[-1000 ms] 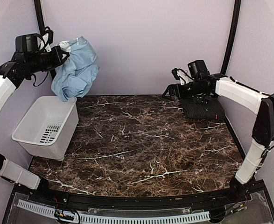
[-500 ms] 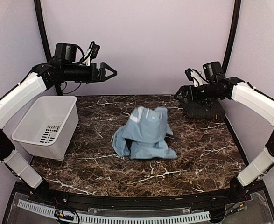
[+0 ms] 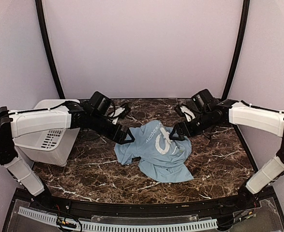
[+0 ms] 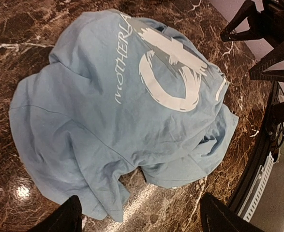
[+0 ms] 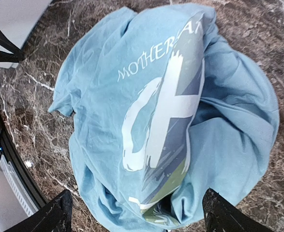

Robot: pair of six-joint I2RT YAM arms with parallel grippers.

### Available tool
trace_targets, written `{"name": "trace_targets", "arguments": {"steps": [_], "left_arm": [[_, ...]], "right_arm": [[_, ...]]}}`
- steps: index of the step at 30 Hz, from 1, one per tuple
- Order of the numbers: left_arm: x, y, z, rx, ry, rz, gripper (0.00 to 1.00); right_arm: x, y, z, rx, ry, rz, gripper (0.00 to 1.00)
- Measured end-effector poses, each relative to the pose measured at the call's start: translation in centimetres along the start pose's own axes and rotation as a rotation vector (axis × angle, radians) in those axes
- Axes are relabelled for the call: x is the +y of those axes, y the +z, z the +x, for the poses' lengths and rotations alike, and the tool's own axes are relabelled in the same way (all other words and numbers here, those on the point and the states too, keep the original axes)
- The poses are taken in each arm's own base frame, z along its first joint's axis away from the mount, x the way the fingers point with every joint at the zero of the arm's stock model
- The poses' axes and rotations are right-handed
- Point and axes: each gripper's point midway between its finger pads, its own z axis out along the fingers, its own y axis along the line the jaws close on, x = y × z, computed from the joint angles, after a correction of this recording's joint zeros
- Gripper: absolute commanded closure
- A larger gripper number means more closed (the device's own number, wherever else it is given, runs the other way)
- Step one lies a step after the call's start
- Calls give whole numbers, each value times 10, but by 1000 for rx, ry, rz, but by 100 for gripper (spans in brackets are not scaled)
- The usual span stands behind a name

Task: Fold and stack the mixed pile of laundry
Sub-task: Pick up the crumpled T-shirt from the center of the board.

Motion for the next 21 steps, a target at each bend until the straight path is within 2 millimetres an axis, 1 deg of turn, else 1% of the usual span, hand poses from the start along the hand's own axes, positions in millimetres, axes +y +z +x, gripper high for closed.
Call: {"name": "trace_targets", "arguments": {"steps": [2,4,6,9,12,14,16,18,19,20,21], "left_arm": [[-7,20,16,56,27,-4,18],[-8,34,28,99,42,-21,21],[-4,48,42,142,55,-51,27],[12,63,57,188,62,-125,34],[33,78,75,248,56,-209,37],[43,84,86,284,51,-249,39],[52,88,93,304,49,-285,40],[56,88,93,303,52,-310,46],[58,89,93,303,52,-320,53],[61,89,92,302,54,-337,64],[64,89,90,299,56,-356,73]], "right_arm": [[5,20,14,68,-12,-1,12],[11,27,21,97,-27,-2,14],[17,33,30,121,-44,-4,16],[32,40,46,152,-75,-19,18],[39,46,61,184,-90,-19,19],[42,46,64,185,-95,-21,19],[42,43,59,165,-101,-14,19],[43,40,53,135,-111,-11,19],[44,37,49,117,-117,-11,19],[45,34,45,98,-126,-10,18],[47,32,41,79,-134,-10,18]]}}
